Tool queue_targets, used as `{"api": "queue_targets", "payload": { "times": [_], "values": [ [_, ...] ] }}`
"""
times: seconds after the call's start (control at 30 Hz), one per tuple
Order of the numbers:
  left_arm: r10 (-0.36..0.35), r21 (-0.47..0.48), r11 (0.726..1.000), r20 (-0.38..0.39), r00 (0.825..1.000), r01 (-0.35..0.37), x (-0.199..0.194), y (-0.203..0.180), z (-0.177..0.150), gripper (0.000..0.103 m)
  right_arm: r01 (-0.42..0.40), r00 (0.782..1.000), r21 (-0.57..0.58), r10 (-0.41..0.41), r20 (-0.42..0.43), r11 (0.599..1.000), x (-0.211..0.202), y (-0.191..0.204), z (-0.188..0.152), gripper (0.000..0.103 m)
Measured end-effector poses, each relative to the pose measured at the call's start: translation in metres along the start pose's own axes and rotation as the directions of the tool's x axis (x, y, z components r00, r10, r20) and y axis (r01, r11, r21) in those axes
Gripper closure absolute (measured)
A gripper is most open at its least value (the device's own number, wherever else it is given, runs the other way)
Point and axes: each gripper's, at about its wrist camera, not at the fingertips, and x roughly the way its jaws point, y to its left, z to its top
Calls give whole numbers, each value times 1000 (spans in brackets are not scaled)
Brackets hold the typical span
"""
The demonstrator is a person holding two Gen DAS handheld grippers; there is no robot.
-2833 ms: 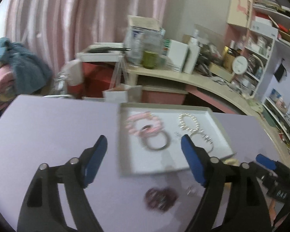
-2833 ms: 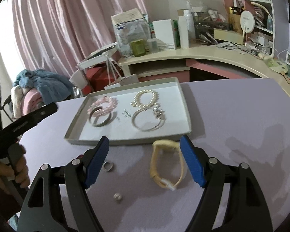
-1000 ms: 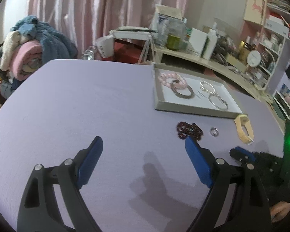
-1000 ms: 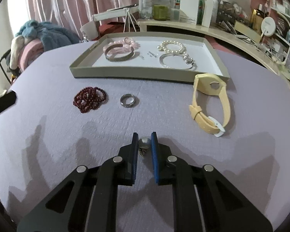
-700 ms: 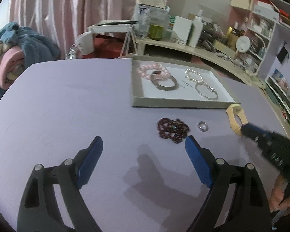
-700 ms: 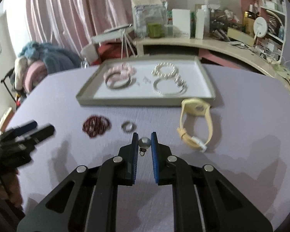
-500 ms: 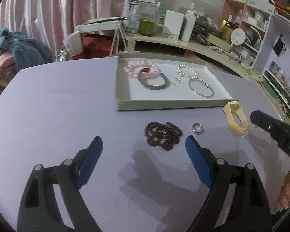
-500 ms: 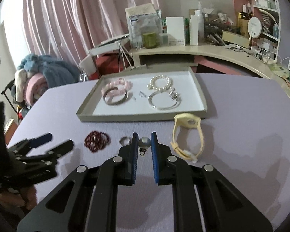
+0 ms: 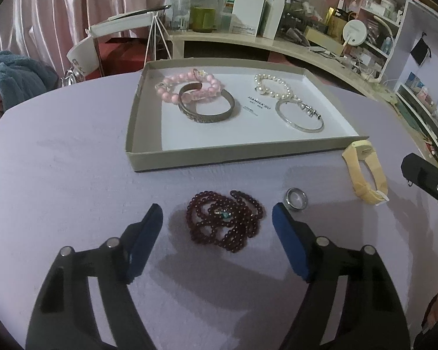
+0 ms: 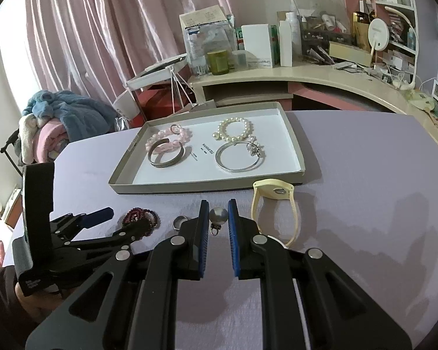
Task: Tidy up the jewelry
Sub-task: 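Grasp the dark red garnet bead bracelet with the left tool while the right tool holds the stud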
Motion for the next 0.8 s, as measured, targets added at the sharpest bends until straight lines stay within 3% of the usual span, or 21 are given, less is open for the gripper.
{"api": "queue_targets", "payload": {
  "times": [0.23, 0.37, 0.47, 0.53, 0.67, 0.8],
  "values": [
    [14, 13, 1000, -17, 1000, -14, 9, -8, 1, 34, -3, 1000, 3, 3, -10, 1000, 3, -1, 1, 89],
    [35, 20, 999, -5, 999, -35, 10, -11, 1, 48, -4, 1000, 4, 4, -9, 1000, 3, 0, 2, 89],
    [45, 28, 999, 7, 999, -45, 8, -12, -1, 65, -7, 1000, 7, 7, -9, 1000, 4, -1, 2, 89],
    [37, 52, 998, 17, 999, -38, 7, -15, -4, 85, -9, 1000, 8, 9, -12, 1000, 5, -1, 2, 89],
    [30, 87, 996, 22, 999, -32, 4, -23, -7, 94, -14, 1000, 10, 14, -12, 1000, 6, 0, 4, 89],
    [-12, 72, 997, 55, 998, 8, -16, -19, 0, 95, -19, 1000, 14, 18, 11, 1000, 1, -1, 10, 89]
  ]
}}
